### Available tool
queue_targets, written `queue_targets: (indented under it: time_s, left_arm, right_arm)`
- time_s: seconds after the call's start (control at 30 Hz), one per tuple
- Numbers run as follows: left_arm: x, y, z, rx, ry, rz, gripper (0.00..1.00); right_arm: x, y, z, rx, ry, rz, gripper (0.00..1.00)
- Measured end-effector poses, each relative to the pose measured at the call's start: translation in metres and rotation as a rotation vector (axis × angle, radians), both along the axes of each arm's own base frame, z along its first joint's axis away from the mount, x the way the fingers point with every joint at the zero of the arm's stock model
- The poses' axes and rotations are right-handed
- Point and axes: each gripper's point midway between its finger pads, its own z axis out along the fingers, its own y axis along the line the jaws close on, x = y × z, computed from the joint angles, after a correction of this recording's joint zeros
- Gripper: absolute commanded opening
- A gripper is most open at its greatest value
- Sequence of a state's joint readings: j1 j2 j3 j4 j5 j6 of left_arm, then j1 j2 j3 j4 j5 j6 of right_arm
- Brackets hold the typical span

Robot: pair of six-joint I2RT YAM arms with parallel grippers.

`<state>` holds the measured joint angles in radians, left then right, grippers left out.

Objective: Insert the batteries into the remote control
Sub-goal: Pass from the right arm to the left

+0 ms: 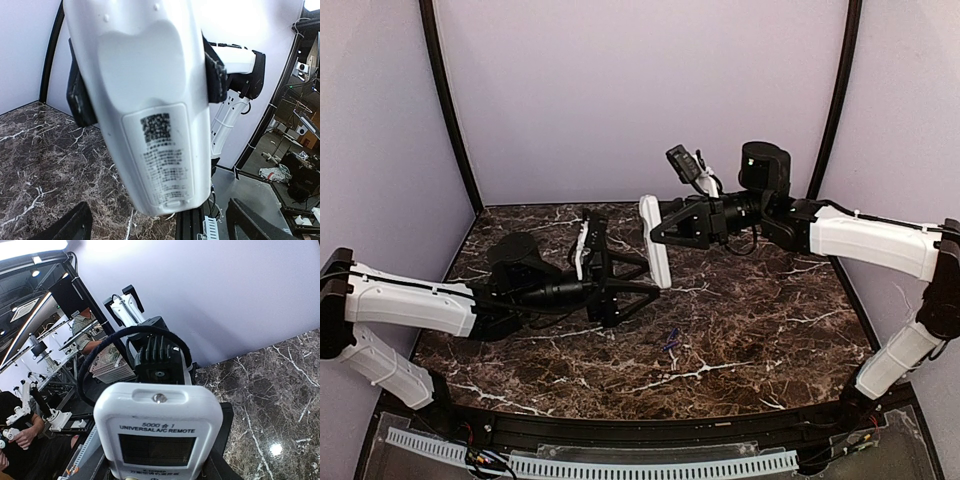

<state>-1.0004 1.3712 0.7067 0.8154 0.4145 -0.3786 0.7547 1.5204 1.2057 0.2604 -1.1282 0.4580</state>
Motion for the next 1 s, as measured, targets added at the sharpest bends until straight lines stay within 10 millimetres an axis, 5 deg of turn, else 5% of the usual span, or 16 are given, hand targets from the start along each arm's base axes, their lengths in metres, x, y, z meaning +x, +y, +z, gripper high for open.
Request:
queue_targets:
  time_s: [0.4,0.67,0.83,1.0]
  left_arm:
    - [-0.001,-0.019,0.007,-0.015,0.010,-0.022,0.83]
    - [-0.002,-0.023,0.018,-0.045,0.009,-0.026,0.60]
    - [0.003,-0.023,0.016,-0.042,0.039,0.003,0.42]
    - [0.012,-0.022,0.008,-0.011,0.042,0.066,0.34]
  right_arm:
    - [-0.002,0.002,0.004,0.020,-0.019,0.001,0.35]
    - [-0.004,0.004,0.004,0.019,-0.019,0.002,0.37]
    - [-0.001,0.005,0.004,0.026,-0.045,-0.013,0.52]
    - [0.004,0.005,0.001,-0.003,-0.037,-0.061,0.81]
